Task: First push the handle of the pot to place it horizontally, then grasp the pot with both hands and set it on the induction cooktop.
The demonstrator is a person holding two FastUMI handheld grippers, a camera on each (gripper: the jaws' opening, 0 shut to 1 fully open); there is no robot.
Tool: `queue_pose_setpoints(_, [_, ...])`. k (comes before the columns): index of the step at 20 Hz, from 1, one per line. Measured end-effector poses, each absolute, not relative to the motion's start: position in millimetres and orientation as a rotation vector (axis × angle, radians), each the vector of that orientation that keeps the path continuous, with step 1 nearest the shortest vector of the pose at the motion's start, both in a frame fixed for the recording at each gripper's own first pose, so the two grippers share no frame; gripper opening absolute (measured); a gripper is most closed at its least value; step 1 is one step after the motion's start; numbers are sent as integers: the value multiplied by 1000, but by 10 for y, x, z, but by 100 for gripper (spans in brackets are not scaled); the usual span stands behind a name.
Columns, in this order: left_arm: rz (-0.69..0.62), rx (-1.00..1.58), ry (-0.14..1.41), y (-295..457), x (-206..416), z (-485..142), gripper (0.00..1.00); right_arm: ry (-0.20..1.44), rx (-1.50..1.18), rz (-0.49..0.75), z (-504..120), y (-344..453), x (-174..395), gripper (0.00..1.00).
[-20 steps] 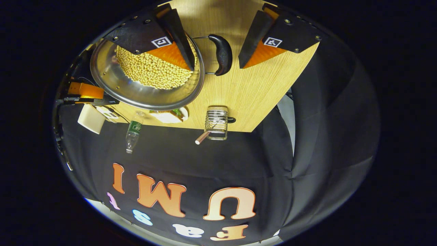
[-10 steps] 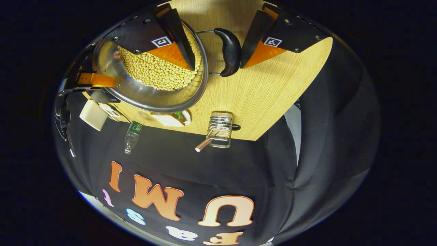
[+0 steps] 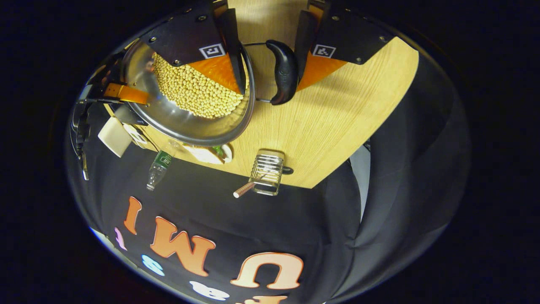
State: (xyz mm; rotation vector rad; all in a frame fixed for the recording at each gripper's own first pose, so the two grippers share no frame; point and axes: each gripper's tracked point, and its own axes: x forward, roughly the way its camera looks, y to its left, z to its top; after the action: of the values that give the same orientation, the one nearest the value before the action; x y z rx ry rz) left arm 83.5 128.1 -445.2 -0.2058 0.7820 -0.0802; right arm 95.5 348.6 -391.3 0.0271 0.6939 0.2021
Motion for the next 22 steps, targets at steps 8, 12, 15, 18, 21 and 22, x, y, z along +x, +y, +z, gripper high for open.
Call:
queue_pose_setpoints(8, [30,-258,830,1237,631,-4348,46,698,19,237,-3759,3417,849,53])
queue_pose_setpoints(12, [27,-247,784,1237,499,-3921,45,654,42,250,-3488,3357,812,52])
queue_pose_setpoints(15, [19,-240,753,1144,509,-3673,45,621,58,253,-3292,3264,773,52])
queue_pose_setpoints(18, [7,-232,730,1010,497,-3480,45,597,74,247,-3107,3110,724,52])
queue_pose_setpoints(21, [-5,-220,715,867,494,-3275,45,577,89,239,-2962,2956,686,52])
queue_pose_setpoints(22, [-9,-215,710,823,464,-3212,45,571,96,236,-2918,2894,673,52])
